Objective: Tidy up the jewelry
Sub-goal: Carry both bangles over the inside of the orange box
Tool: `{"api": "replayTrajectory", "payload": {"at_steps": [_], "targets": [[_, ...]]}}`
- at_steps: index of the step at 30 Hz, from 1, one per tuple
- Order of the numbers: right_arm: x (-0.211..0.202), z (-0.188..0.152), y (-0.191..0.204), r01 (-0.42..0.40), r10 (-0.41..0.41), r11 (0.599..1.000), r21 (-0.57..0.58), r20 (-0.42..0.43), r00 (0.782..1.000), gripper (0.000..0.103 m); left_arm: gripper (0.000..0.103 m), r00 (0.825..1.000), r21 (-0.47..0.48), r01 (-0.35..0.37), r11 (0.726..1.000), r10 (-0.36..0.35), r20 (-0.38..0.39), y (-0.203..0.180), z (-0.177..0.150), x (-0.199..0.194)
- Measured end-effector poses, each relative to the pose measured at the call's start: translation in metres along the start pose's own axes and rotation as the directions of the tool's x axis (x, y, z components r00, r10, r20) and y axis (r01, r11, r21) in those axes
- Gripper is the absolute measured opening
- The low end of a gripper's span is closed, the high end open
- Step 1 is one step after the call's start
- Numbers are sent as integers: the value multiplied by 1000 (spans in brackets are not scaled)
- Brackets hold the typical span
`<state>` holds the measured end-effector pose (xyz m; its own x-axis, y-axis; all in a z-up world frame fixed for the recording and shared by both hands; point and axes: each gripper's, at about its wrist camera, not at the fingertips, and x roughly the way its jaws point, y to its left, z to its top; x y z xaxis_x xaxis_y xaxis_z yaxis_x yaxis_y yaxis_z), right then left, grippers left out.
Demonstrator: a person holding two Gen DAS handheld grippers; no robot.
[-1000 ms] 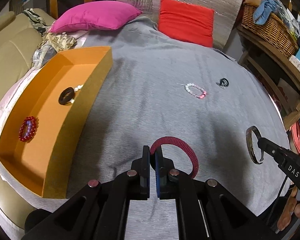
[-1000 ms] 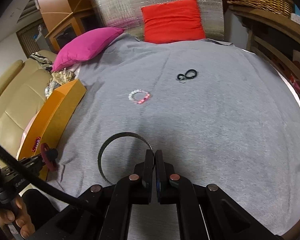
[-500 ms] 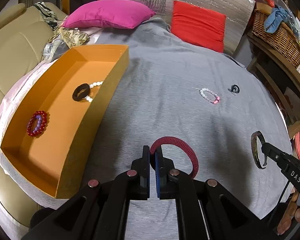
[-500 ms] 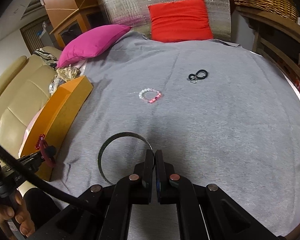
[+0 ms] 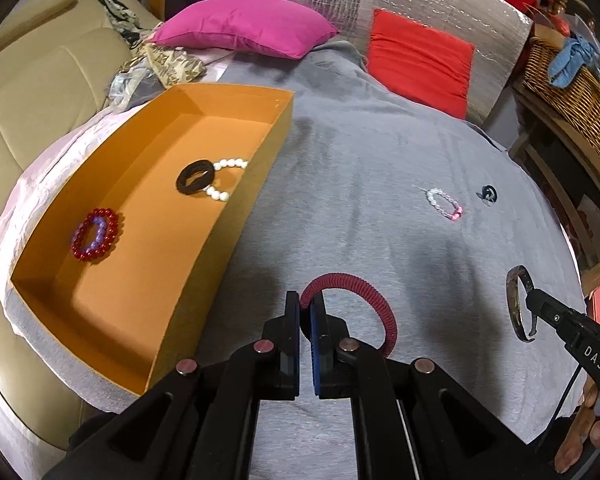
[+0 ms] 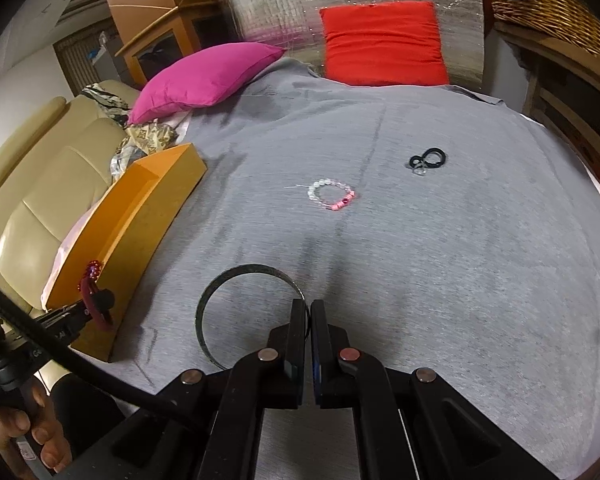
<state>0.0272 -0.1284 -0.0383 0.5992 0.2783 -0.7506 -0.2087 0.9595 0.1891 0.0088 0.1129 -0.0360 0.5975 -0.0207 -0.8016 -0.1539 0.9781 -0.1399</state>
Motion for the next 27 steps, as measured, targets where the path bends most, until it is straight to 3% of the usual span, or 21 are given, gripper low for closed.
{"api": "replayTrajectory", "payload": {"at_steps": [27], "targets": [[9,22,63,-68,69,991,-116,7,998,3,5,998,-68,-39,997,42,40,33,6,-13]]}}
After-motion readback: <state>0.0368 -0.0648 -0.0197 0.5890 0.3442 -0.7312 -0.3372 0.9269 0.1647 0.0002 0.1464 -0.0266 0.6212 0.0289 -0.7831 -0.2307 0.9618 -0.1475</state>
